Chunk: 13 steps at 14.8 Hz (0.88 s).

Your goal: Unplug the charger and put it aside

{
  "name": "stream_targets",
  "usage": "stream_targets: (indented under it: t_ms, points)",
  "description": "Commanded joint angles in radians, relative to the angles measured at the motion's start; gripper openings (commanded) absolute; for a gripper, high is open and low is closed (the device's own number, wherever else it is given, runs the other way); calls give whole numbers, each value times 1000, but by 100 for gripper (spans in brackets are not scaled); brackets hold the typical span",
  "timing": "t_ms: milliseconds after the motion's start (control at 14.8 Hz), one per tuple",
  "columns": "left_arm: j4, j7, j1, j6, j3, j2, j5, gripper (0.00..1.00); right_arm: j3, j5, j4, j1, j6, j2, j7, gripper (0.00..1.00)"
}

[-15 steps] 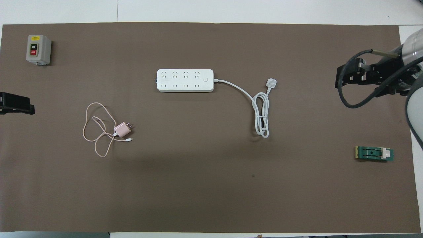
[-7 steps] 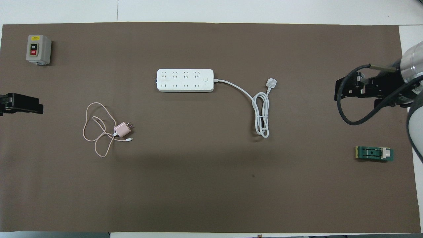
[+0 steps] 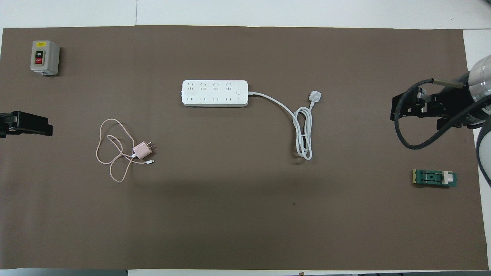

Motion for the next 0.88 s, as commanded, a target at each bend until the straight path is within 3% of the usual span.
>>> stream_targets:
  t_ms: [0, 270, 539, 809]
  points:
    - [7, 14, -13, -19, 10, -4, -6, 100, 19, -19, -22, -26, -2, -20, -15, 100]
    - [9, 16, -13, -27, 12, -4, -4, 100, 28, -17, -16, -26, 18, -19, -24, 100]
    - [19, 20, -13, -45, 10, -2, -7, 100, 9, -24, -16, -39, 34, -14, -277, 100]
    - [22, 33, -13, -45, 12, -2, -7, 100, -37, -42, -16, -40, 29, -13, -299, 100]
